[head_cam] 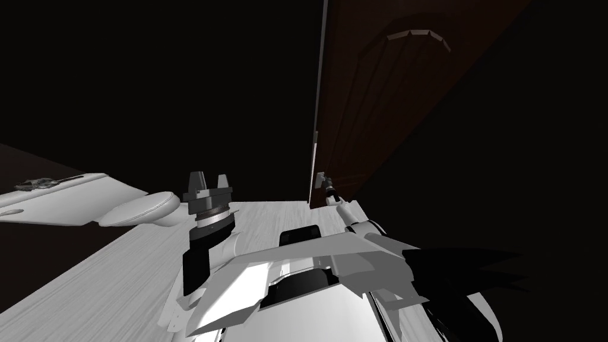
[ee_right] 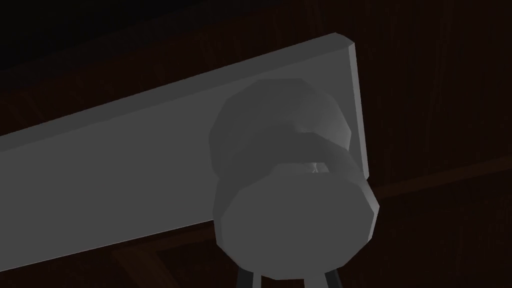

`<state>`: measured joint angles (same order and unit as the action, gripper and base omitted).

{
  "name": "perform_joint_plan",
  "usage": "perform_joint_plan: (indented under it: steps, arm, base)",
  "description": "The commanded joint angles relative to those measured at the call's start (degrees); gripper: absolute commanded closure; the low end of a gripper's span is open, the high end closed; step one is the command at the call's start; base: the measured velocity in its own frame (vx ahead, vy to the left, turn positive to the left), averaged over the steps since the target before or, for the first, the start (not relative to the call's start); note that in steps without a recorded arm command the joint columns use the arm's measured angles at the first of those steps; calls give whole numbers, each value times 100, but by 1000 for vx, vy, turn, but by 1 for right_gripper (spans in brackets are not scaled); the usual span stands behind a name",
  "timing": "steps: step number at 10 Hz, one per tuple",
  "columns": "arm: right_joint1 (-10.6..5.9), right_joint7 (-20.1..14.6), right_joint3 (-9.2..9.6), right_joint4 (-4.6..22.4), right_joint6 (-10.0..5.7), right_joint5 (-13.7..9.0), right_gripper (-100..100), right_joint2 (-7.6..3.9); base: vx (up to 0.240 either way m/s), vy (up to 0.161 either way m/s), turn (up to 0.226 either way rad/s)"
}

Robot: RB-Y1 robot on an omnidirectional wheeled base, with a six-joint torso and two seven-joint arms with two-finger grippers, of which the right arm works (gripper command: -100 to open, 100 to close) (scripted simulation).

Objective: Pull the door open

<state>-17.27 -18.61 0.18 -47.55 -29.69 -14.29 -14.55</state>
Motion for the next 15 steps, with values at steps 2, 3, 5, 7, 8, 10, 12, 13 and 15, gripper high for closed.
perform_joint_plan:
  steps: [2,3,5,7,8,10,12,13,15]
  arm:
    - [-98,-341,96,-26,-63,-252,100,73]
    - [-111,-549,114,-15,-48,-435,100,79]
    - [-123,-756,131,-5,-32,-617,100,86]
    - [-147,-1115,164,14,-2,-962,100,98]
    - [-147,-1170,164,14,-2,-962,100,98]
    - [-171,-1537,196,33,27,-1303,100,110]
    - [-65,-1777,172,33,130,-1457,-100,75]
    - [-59,-1874,184,8,144,-1522,-100,95]
    - [-45,-2099,214,-51,176,-1673,-100,142]
  base:
    - [-63,-61,110]
    - [-49,-19,119]
    - [-61,-36,87]
    - [-58,-54,126]
    - [-48,-47,75]
    - [-62,-40,115]
    - [-63,-42,28]
    - [-112,-63,11]
    - [-105,-23,108]
